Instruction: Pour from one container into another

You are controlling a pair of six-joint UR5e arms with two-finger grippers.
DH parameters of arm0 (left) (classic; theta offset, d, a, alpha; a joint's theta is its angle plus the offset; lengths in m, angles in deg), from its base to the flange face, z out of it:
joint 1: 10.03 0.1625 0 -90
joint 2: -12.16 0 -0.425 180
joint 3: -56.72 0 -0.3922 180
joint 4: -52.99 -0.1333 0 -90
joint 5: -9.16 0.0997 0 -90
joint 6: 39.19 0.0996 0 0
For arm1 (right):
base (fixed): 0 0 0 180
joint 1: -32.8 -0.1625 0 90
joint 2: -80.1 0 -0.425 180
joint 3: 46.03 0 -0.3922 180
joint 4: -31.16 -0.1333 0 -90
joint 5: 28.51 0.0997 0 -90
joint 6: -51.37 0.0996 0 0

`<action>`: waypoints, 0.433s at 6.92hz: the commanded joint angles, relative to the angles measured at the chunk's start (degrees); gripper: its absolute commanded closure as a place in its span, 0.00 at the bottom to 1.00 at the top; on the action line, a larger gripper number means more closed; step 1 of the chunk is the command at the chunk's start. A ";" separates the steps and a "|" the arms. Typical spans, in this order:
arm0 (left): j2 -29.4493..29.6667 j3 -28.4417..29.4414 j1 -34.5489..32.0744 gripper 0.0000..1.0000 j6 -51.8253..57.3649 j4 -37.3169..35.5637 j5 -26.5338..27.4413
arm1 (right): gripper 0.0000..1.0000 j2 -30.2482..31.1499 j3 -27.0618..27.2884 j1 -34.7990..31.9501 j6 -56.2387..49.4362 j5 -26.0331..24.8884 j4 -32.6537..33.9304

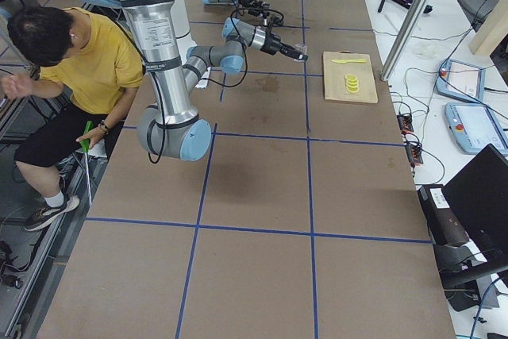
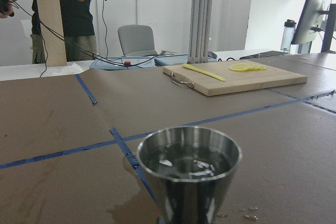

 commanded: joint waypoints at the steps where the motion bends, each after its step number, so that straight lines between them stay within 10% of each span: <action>1: -0.02 -0.12 0.00 0.33 0.00 0.09 0.00 | 1.00 0.00 0.03 0.00 0.00 0.00 0.00; 3: -0.37 -0.56 -0.09 0.00 -0.08 0.35 -0.17 | 1.00 -0.09 0.03 0.00 0.00 0.00 0.00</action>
